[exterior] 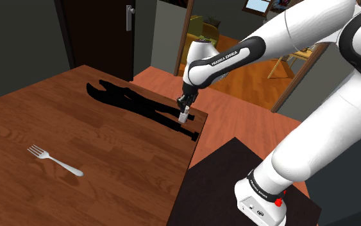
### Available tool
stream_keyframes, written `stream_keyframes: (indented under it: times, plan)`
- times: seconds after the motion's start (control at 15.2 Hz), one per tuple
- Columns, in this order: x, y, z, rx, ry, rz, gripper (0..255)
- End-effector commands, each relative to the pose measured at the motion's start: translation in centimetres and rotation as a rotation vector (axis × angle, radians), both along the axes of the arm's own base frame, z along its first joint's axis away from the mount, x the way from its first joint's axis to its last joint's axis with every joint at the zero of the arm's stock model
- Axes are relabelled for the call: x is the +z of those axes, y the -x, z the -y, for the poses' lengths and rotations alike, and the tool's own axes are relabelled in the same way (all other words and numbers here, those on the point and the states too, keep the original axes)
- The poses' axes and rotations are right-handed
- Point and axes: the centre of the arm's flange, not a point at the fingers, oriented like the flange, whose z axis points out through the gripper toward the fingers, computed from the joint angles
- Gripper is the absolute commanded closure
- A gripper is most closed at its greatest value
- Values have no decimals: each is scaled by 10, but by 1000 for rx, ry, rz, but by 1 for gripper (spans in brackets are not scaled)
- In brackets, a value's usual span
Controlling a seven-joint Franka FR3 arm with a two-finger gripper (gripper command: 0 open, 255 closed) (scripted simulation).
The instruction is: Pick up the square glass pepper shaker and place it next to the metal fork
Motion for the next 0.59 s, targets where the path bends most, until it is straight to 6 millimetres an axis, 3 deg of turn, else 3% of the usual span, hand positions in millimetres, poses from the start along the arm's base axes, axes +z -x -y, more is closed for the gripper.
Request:
stream_keyframes:
  times: [0.0, 0.53]
  plan:
    - [10, 0, 0, 0, 0, -1, 255]
    - [52, 0, 0, 0, 0, -1, 255]
